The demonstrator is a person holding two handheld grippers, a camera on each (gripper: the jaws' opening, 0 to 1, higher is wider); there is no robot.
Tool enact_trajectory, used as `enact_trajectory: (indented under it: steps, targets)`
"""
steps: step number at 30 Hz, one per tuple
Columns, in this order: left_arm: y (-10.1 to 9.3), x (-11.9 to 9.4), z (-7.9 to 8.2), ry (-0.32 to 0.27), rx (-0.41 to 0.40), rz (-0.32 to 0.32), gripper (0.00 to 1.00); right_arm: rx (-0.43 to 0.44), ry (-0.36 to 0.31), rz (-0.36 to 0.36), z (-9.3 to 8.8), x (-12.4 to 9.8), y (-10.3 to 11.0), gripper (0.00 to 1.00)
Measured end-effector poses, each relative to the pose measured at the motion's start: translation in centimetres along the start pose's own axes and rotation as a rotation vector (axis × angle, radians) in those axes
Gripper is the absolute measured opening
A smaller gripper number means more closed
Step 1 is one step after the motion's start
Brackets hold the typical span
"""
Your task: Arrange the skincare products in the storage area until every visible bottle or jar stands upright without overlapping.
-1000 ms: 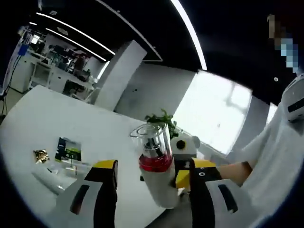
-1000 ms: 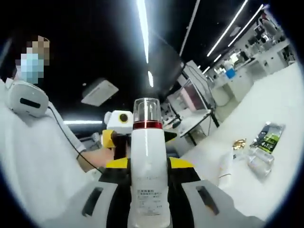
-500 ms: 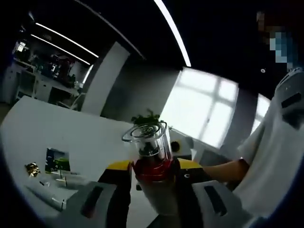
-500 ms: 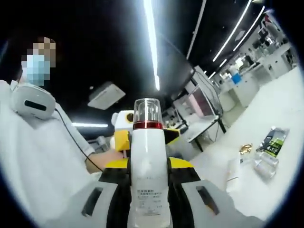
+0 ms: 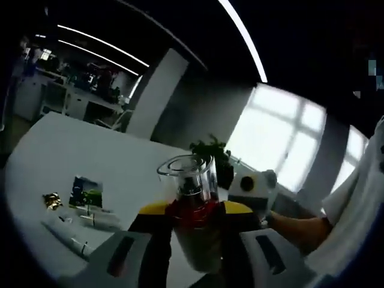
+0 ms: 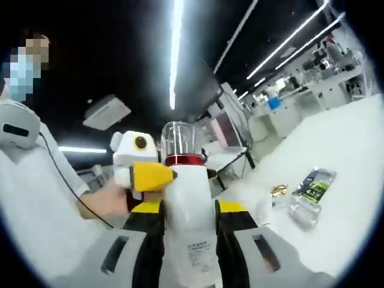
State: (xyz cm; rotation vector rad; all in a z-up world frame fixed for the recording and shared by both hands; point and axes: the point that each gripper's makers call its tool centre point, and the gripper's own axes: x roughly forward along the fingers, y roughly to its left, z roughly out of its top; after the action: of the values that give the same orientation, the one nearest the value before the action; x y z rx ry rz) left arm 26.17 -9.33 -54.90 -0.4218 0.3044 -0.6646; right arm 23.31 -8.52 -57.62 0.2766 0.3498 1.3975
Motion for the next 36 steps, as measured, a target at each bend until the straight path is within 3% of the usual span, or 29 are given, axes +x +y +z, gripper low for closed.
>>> enact_trajectory:
  steps: [3, 5, 10, 15, 23, 28, 30, 31, 33, 36]
  targets:
    - [-0.1, 0.7, 0.2, 0.018, 0.045, 0.055, 0.25, -0.180, 0.104, -0.128, -0.1, 0.2, -0.5, 0.39]
    - [-0.5, 1.2, 0.4, 0.031, 0.071, 0.086, 0.25, -0.237, 0.140, -0.229, 0.0, 0.2, -1.2, 0.39]
    - [-1.1, 1.8, 1.2, 0.027, 0.059, 0.157, 0.25, -0.320, 0.131, -0.394, 0.9, -0.3, -1.6, 0.41]
    - [-1.0, 2.2, 1.5, 0.053, 0.168, 0.267, 0.25, -0.383, 0.101, -0.540, 2.6, -1.6, -2.1, 0.32]
    - [-1.5, 2.3, 1.9, 0.034, 0.150, 0.280, 0.25, -0.400, 0.061, -0.622, 3.1, -2.0, -2.7, 0.28]
    - [-2.1, 2.2, 2.2, 0.029, 0.159, 0.284, 0.25, -0.431, 0.066, -0.659, 2.5, -1.3, -3.1, 0.36]
    - [-2.5, 2.1, 2.3, 0.027, 0.164, 0.282, 0.25, -0.448, 0.031, -0.711, 3.3, -2.2, -3.5, 0.30]
    - [-2.6, 2.0, 2.4, 0.025, 0.168, 0.279, 0.25, -0.425, 0.024, -0.689, 3.4, -2.1, -3.5, 0.30]
    - [-2.8, 2.1, 2.7, 0.023, 0.250, 0.286, 0.25, -0.482, 0.030, -0.689, 3.7, -2.0, -3.6, 0.30]
    - [-3.6, 2.2, 2.8, 0.017, 0.276, 0.282, 0.25, -0.404, -0.022, -0.620, 3.9, -2.0, -3.2, 0.29]
